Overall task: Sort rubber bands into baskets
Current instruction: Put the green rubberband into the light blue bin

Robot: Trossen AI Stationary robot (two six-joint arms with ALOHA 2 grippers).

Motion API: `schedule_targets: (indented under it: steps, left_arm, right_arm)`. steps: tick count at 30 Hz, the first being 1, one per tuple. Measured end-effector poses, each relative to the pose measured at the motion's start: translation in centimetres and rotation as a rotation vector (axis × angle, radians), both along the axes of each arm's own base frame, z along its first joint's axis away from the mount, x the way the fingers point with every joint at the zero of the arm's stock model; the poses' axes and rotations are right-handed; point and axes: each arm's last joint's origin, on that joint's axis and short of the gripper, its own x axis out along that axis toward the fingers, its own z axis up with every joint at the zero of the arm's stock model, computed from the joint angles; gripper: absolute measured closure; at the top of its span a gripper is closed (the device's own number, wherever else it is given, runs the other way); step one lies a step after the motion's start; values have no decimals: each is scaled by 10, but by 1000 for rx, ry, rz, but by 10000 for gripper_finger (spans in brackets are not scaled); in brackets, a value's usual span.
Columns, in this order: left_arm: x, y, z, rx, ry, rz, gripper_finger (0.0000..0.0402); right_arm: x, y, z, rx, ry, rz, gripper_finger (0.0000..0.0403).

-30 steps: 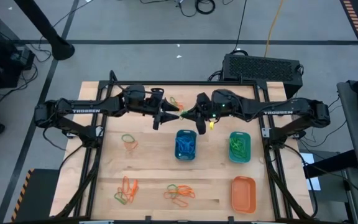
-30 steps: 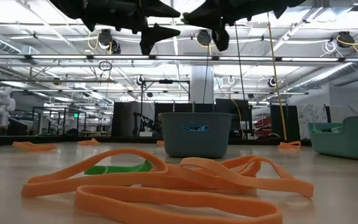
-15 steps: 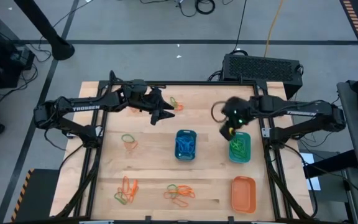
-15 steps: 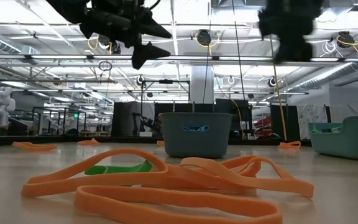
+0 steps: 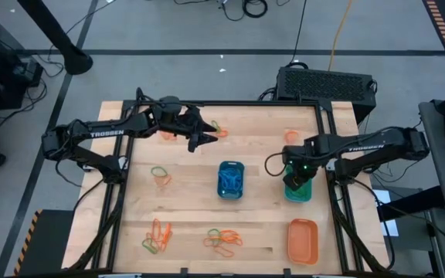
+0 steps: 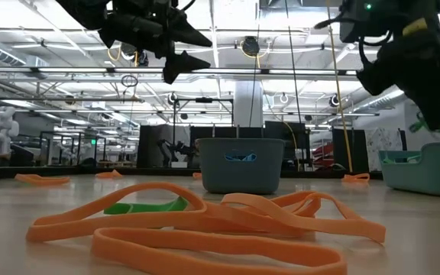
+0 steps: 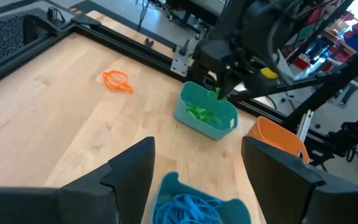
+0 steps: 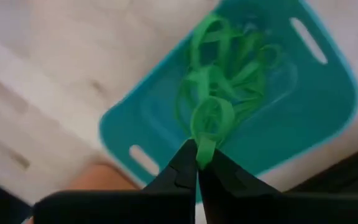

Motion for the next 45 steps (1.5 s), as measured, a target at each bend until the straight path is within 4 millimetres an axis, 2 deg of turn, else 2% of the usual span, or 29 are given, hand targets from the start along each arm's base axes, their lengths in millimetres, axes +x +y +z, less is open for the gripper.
schedule_targets:
  steps: [5,24,29,34,37,41,45]
  left_arm:
    - [0,0,0,-2,0,0,155]
    - [1,-6,-2,-19,18,-23,155]
    - [-3,-3,-12,-8,141,108,155]
    - [-3,24,-34,-5,262,289,155]
    - [2,46,-53,-127,360,382,155]
    - [12,74,-84,-270,507,481,155]
    - [29,98,-100,-275,552,494,155]
  right_arm:
    - [-4,-5,-4,-71,48,-51,388]
    - [-7,-9,-4,-73,76,-56,307]
    - [0,-10,3,-73,1,-58,306]
    - [17,-11,25,-88,-171,-34,309]
    - [29,-12,40,-106,-304,-19,309]
    - [42,-13,62,-145,-468,-9,309]
    - [50,-14,79,-164,-587,10,310]
